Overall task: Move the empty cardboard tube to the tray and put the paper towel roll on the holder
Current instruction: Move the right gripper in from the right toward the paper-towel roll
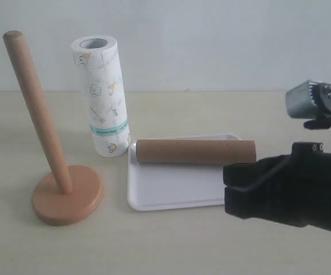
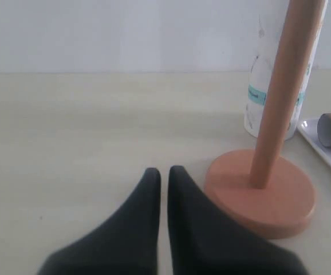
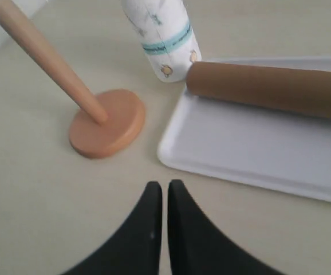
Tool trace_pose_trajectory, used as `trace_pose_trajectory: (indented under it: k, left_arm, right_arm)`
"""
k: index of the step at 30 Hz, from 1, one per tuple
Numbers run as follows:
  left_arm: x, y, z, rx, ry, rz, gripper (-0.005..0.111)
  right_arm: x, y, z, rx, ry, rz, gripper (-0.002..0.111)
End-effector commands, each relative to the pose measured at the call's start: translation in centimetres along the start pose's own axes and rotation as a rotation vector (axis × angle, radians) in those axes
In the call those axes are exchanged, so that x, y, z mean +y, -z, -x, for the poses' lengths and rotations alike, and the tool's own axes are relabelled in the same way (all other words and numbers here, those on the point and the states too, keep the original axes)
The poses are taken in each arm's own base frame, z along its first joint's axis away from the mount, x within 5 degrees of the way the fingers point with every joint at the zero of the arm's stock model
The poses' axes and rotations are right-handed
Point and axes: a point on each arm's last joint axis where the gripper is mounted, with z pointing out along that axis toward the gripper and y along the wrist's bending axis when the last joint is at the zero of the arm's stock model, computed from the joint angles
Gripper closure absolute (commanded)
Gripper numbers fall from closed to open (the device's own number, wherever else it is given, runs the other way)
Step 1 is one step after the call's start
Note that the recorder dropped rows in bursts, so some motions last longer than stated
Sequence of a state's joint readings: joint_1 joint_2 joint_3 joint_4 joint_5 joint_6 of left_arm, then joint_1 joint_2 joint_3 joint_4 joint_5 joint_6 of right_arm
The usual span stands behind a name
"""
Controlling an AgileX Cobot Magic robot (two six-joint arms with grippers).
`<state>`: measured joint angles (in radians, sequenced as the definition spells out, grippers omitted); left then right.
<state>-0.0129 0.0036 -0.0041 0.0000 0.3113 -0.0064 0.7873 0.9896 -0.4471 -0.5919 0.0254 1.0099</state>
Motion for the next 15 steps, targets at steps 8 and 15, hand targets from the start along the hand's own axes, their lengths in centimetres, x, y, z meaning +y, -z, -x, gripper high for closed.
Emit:
trace_pose_trajectory:
  k: [8, 15]
  left_arm:
    - [0.0, 0.0, -0.1, -0.001, -0.006, 0.003, 0.103]
    - [0.0, 0.0, -0.1, -0.001, -0.006, 0.003, 0.103]
  right_arm:
    - [1.4, 1.1, 2.0, 0.196, 0.234, -0.098, 0.104]
    - [3.0, 0.1, 3.9, -0.009, 0.219, 0.047, 0.104]
